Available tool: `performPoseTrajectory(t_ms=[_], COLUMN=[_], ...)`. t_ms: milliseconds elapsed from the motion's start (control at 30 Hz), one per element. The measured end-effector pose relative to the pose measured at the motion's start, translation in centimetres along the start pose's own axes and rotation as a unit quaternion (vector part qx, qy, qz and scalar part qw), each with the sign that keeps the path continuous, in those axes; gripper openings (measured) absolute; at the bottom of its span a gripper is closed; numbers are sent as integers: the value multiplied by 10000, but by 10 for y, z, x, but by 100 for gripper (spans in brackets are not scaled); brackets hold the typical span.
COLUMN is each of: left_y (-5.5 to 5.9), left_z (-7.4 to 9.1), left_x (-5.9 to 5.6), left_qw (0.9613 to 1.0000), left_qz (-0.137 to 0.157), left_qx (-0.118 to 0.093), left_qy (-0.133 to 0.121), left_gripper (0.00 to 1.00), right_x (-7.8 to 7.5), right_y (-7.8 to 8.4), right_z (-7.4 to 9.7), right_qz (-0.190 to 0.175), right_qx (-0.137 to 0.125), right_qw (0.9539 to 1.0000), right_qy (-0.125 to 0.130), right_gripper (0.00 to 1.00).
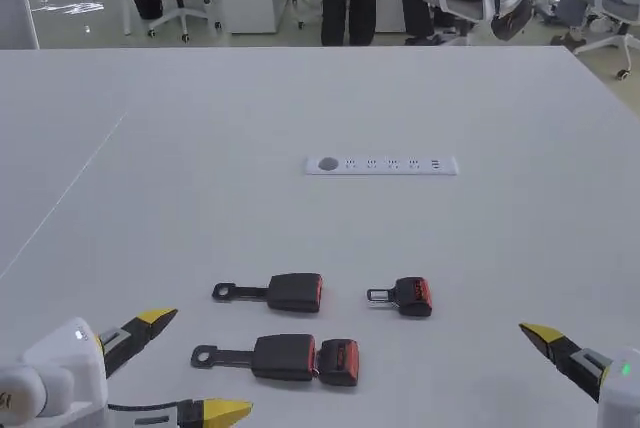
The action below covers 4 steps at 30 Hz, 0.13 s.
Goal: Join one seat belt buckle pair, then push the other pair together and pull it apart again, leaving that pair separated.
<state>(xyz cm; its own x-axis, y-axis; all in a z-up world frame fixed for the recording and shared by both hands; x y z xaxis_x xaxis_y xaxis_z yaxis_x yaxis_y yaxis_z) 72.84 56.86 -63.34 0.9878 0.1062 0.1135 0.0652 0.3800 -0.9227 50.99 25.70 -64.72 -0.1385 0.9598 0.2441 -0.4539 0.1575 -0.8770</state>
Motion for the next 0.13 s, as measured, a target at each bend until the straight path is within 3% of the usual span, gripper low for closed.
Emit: performPoseTrajectory(t_ms=[133], left_y=[-1], left_z=[1], left_x=[2], left_qw=[10000], left_qz=[-29], left_qx=[-13], left_qy=[-47], left_gripper=[100], right_x=[0], right_y=[0], right_z=[0], right_qz=[-46], right_qx=[-22], right_qw=[10000], right_qy=[27], right_gripper=[100])
Point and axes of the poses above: the centre of the closed fingertips' face, and the gripper's own axes: z roughly backward along the fingers, x roughly to its left, y roughly out of its underside, the point moved 8 cm from there along z, roughly backward along the fingers, and after that the axes turned 15 degrees about -z, right-handed, at the moved point
